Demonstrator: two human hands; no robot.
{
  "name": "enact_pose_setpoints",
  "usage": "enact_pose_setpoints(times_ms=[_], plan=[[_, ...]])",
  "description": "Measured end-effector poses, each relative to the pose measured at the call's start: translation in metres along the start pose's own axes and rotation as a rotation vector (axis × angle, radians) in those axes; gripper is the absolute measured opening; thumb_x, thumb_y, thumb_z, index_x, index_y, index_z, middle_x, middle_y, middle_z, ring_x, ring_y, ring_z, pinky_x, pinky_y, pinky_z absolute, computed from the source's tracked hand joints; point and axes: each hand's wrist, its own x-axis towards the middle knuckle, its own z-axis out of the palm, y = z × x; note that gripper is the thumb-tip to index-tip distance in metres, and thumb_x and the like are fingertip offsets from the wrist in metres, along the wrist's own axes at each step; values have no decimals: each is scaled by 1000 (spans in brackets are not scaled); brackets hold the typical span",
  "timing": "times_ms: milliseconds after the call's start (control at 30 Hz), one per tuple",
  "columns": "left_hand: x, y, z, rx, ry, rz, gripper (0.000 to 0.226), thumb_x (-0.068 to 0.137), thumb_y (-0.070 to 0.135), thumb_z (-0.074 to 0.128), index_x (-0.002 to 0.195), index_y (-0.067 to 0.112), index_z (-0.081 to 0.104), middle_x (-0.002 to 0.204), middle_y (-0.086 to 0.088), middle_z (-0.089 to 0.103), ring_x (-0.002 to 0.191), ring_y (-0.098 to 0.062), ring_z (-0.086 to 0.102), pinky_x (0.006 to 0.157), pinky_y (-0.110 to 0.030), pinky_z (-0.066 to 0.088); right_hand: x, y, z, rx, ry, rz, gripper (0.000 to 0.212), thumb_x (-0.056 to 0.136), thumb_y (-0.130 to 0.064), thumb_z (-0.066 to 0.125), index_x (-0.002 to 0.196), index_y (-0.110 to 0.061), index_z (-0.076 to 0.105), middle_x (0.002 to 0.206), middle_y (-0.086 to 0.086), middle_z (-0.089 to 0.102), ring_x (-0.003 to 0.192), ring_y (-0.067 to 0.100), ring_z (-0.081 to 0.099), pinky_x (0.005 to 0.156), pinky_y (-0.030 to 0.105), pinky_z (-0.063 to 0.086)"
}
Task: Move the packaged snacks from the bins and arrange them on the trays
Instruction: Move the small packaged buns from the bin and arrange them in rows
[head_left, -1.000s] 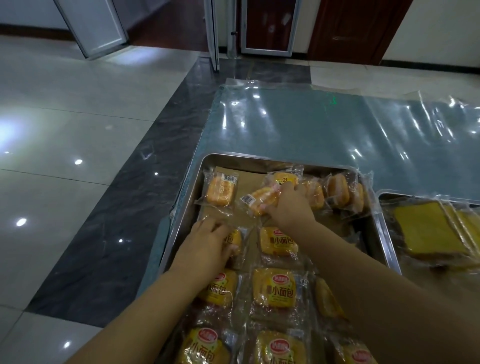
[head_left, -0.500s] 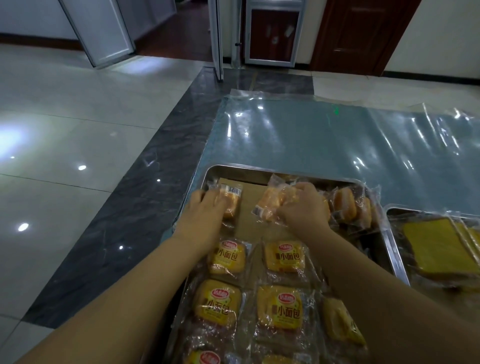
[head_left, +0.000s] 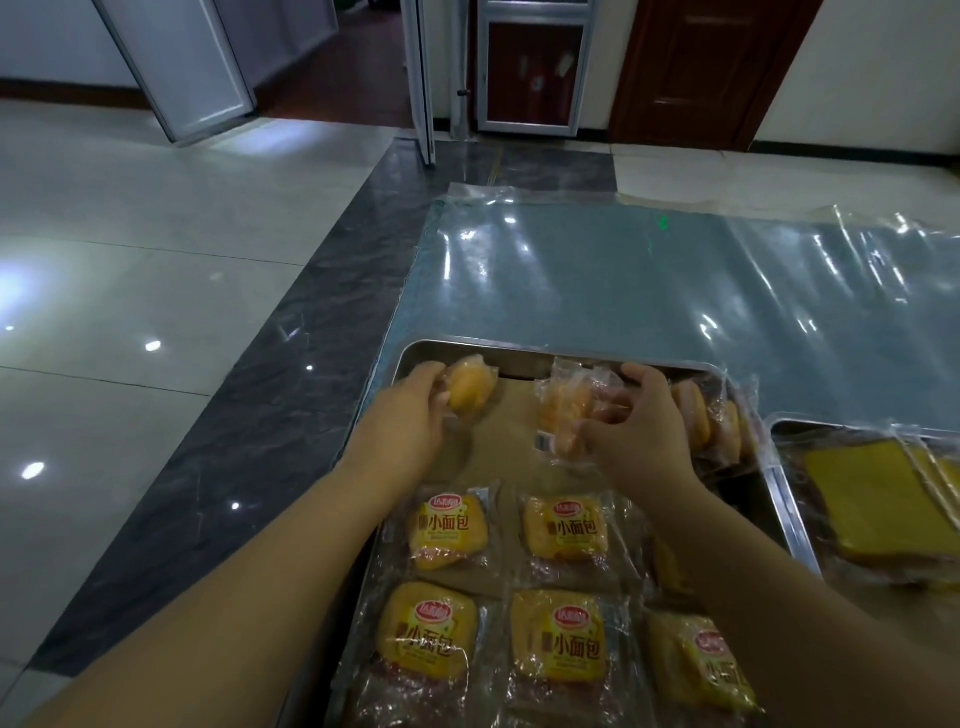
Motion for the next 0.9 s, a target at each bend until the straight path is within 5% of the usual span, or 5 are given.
enact_pose_setpoints(times_ms=[233, 467, 600, 767, 900], plan=[[7, 3, 5, -579, -58, -364, 9, 96, 16, 49, 99, 19, 57, 93, -3, 66, 69, -15, 69, 64, -31, 58, -3, 4, -4, -13, -9, -33, 75, 74, 0, 73, 135, -24, 36, 92, -11, 56, 73, 7, 61, 50, 13, 48], [9, 4, 12, 68, 12, -287, 13, 96, 24, 46, 105, 16, 51, 96, -8, 62, 82, -20, 59, 65, -30, 46, -2, 12, -5, -29, -21, -33, 70, 73, -4, 75, 129, -28, 40, 92, -14, 55, 74, 5, 62, 47, 11, 47], [8, 3, 18, 305, 79, -69, 34, 96, 25, 46, 128, 14, 45, 131, -10, 48, 120, -28, 41, 96, -36, 39, 0, 16, -6, -26, -18, -25, 69, 73, -7, 76, 128, -29, 40, 92, -16, 56, 75, 1, 61, 47, 10, 47], [1, -5, 34, 320, -136, 221, 33, 95, 33, 46, 124, 21, 53, 131, 1, 47, 120, -16, 39, 98, -30, 37, 1, 18, -6, -36, -20, -28, 65, 73, -10, 76, 127, -27, 44, 102, -14, 58, 85, 3, 62, 54, 15, 51], [2, -8, 44, 283, -124, 156, 39, 91, 39, 51, 127, 23, 48, 131, 1, 46, 118, -17, 44, 92, -31, 43, 2, 19, -7, -31, -44, -36, 62, 75, -9, 74, 127, -27, 46, 109, -12, 59, 93, 7, 62, 63, 22, 57]])
